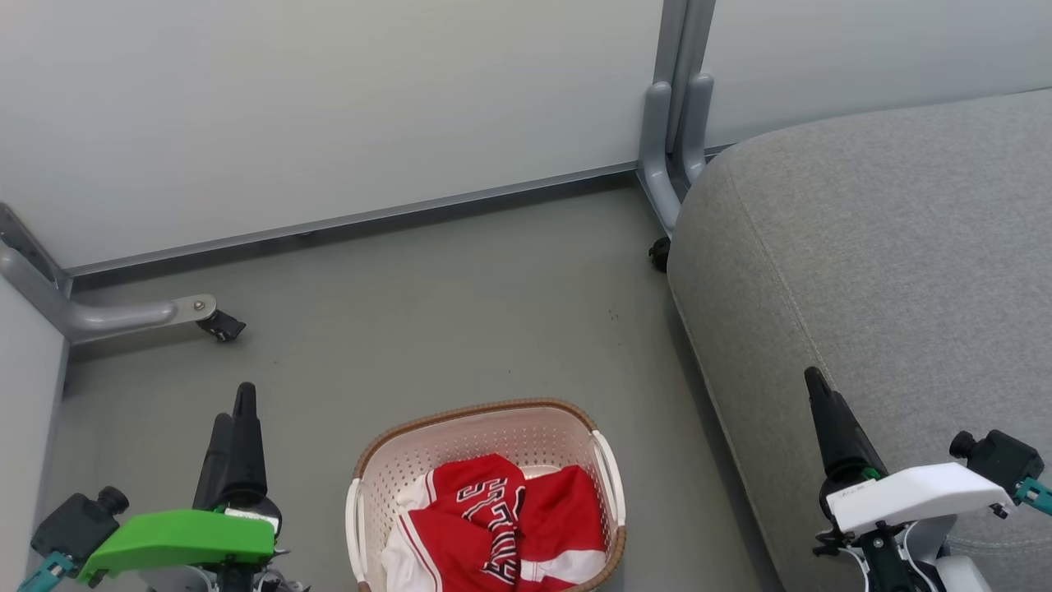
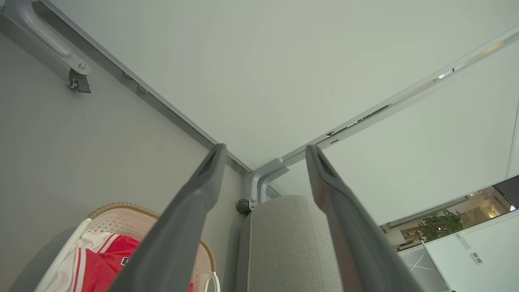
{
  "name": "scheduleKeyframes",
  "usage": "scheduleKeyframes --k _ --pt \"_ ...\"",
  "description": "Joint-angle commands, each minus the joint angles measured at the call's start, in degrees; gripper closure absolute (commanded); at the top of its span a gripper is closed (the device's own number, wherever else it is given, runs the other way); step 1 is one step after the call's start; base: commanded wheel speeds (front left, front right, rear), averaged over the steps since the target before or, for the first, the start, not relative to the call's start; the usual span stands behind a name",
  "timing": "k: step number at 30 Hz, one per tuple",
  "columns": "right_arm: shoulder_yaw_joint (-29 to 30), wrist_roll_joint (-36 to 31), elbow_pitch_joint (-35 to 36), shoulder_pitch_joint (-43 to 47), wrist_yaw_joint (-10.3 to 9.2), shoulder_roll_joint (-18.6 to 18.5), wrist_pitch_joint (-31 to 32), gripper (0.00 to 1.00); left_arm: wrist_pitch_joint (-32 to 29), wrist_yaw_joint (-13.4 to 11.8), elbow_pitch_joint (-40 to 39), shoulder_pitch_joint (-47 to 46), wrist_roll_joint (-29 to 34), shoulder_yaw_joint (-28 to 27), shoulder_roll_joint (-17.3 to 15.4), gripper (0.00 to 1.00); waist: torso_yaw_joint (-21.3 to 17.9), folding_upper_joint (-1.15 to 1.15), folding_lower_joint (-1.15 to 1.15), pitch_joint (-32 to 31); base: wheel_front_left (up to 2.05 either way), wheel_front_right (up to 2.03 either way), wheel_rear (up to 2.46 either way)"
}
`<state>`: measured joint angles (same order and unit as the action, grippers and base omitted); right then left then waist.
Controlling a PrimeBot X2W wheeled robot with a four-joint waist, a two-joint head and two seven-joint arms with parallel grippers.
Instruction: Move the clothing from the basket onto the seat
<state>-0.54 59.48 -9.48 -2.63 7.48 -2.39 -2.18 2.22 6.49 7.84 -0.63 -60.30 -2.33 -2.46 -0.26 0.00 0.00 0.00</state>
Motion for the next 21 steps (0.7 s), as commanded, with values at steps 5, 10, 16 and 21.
scheduleKeyframes --k 5,10,16,21 --pt "-0.67 -6.59 1.24 0.42 0.01 -0.39 -1.51 0.00 1.47 -0.69 -1.04 0.52 6.41 1.10 -0.40 0.00 -0.04 0.00 0.00 -0.11 0.00 0.00 0.00" --pt "-1.28 -10.83 1.76 0.89 0.02 -0.42 -2.47 0.00 2.44 -1.72 -1.19 1.06 10.93 2.05 -0.42 0.00 -0.08 0.00 0.00 -0.26 0.00 0.00 0.00" --pt "-1.65 -15.50 2.04 1.42 0.02 -0.44 -3.59 0.00 3.54 -2.44 -1.53 1.73 15.47 2.61 -0.44 0.00 -0.15 0.00 0.00 -0.39 0.00 0.00 0.00" --pt "-2.05 -18.05 1.75 1.51 0.02 -0.45 -4.37 0.00 4.34 -2.63 -1.68 2.21 19.02 3.09 -0.46 0.00 -0.21 0.00 0.00 -0.47 0.00 0.00 0.00"
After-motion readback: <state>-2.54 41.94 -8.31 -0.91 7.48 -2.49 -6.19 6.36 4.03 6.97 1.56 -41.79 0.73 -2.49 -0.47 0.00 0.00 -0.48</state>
